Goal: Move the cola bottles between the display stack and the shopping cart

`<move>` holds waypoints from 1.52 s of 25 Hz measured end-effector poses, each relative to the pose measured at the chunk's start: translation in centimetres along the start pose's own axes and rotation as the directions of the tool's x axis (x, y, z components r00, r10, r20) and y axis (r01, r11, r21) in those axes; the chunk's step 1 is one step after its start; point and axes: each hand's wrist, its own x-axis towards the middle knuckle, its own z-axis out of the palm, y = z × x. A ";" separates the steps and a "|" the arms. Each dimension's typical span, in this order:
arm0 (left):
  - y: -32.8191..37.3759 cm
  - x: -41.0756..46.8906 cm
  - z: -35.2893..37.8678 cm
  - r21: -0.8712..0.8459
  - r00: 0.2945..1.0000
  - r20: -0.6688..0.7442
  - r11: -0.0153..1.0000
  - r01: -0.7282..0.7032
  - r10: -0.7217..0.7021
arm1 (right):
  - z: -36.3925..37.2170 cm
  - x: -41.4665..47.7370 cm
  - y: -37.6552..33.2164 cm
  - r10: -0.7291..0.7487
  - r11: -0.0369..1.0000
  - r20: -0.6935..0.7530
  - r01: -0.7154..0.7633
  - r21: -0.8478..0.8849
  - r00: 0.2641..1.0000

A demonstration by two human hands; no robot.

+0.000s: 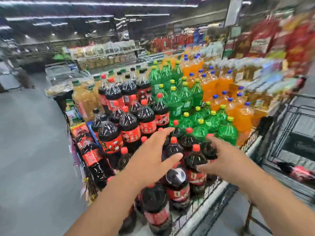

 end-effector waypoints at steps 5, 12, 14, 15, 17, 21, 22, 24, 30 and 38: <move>7.5 3.5 3.5 0.000 0.992 0.021 0.992 -0.128 0.128 | -5.4 -3.4 6.2 0.077 0.996 -0.087 -0.081 -0.047 0.993; 15.6 7.9 9.2 -0.008 0.966 0.092 0.970 -0.242 0.242 | -9.1 -7.4 13.7 0.230 0.970 -0.203 -0.242 -0.038 0.952; 16.7 8.9 10.7 -0.002 0.958 0.101 0.963 -0.271 0.270 | -9.7 -7.7 15.1 0.270 0.959 -0.221 -0.281 -0.022 0.937; 17.4 9.8 11.7 -0.013 0.951 0.112 0.957 -0.290 0.289 | -10.1 -7.8 16.1 0.296 0.952 -0.233 -0.306 -0.008 0.926; 18.4 11.7 13.6 -0.024 0.941 0.138 0.951 -0.310 0.310 | -10.7 -7.7 18.1 0.339 0.938 -0.244 -0.345 0.019 0.909; 19.8 15.9 17.5 -0.085 0.913 0.191 0.933 -0.350 0.360 | -11.9 -6.5 21.9 0.426 0.901 -0.255 -0.432 0.039 0.868; 20.0 17.1 18.6 -0.100 0.906 0.208 0.929 -0.356 0.370 | -12.3 -5.8 22.9 0.450 0.889 -0.260 -0.456 0.041 0.854; 20.4 20.0 20.7 -0.117 0.889 0.245 0.922 -0.370 0.387 | -13.0 -4.1 24.7 0.496 0.863 -0.266 -0.504 0.043 0.827; 21.4 28.7 25.7 -0.157 0.828 0.363 0.904 -0.397 0.427 | -15.0 1.8 29.8 0.585 0.808 -0.281 -0.578 0.116 0.761; 21.9 35.4 32.8 -0.199 0.751 0.475 0.887 -0.416 0.458 | -15.8 7.2 36.2 0.667 0.738 -0.277 -0.664 0.122 0.691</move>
